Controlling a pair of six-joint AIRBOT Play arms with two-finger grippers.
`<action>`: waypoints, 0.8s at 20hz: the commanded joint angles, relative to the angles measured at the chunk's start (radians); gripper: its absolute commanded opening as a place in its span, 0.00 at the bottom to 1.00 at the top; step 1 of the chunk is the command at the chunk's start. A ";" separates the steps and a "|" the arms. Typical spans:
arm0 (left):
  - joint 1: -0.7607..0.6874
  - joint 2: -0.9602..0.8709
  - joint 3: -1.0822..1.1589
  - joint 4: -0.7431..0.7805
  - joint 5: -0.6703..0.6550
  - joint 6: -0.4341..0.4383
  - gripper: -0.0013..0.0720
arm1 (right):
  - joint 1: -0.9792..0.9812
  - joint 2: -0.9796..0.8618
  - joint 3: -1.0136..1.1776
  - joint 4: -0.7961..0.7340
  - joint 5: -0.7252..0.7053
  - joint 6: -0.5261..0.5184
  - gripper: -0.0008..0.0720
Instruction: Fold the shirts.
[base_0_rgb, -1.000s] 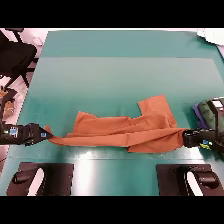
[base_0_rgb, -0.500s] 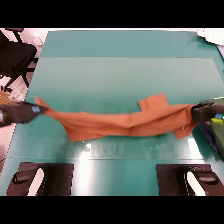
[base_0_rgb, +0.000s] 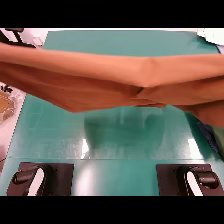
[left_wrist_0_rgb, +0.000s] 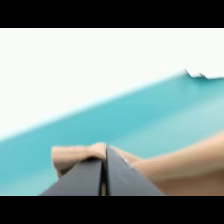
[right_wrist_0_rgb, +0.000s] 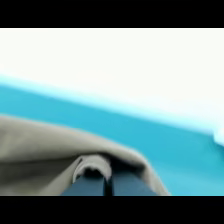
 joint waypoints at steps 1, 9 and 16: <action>0.000 -0.001 0.088 0.032 0.039 0.053 0.04 | 0.000 0.036 0.079 -0.007 -0.057 -0.021 0.04; 0.000 -0.031 -0.072 0.037 -0.126 0.052 0.04 | 0.000 -0.188 0.089 0.104 0.171 -0.022 0.04; 0.000 -0.038 -0.623 -0.033 0.192 0.126 0.04 | 0.021 -0.464 -0.197 0.263 0.065 -0.029 0.04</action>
